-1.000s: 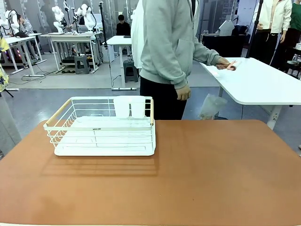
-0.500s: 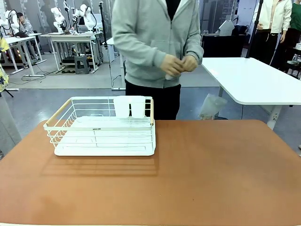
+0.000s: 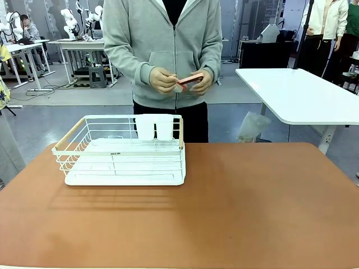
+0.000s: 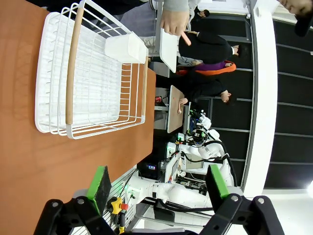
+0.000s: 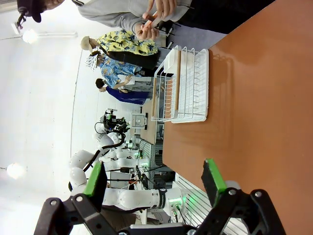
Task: Clean the table.
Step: Pick up the Lint Roller when the human hands it over.
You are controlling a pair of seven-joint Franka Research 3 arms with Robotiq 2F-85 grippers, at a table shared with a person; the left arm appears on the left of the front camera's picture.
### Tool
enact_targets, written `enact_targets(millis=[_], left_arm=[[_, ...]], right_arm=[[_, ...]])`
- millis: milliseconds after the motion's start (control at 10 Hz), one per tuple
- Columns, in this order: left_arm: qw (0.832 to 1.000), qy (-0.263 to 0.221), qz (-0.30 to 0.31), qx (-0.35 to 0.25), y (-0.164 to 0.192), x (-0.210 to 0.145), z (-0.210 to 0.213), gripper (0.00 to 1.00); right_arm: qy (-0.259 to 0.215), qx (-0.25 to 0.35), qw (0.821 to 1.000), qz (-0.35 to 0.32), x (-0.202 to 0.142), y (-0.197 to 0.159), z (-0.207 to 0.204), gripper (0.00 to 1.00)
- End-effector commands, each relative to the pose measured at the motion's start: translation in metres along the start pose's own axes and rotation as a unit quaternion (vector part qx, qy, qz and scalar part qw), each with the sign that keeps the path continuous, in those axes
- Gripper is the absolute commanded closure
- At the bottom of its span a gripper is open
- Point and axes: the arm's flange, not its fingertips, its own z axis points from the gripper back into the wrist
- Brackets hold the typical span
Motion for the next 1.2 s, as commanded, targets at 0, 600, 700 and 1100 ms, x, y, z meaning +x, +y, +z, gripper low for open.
enact_targets(millis=[0,600,700,1100], left_arm=[[1.0,0.004,-0.005,0.001,0.0008,-0.0027,0.0029,0.0],[1.0,0.004,-0.005,0.001,0.0008,-0.0027,0.0029,0.0],[1.0,0.004,-0.005,0.001,0.0008,-0.0027,0.0029,0.0],[1.0,0.004,-0.005,0.001,0.0008,-0.0027,0.0029,0.0]], right_arm=[[0.0,0.004,1.0,-0.002,-0.0008,0.0016,-0.0004,0.0],[0.0,0.004,1.0,-0.002,-0.0008,0.0016,-0.0004,0.0],[0.0,0.004,1.0,-0.002,-0.0008,0.0016,-0.0004,0.0],[0.0,0.004,1.0,-0.002,-0.0008,0.0016,-0.0004,0.0]])
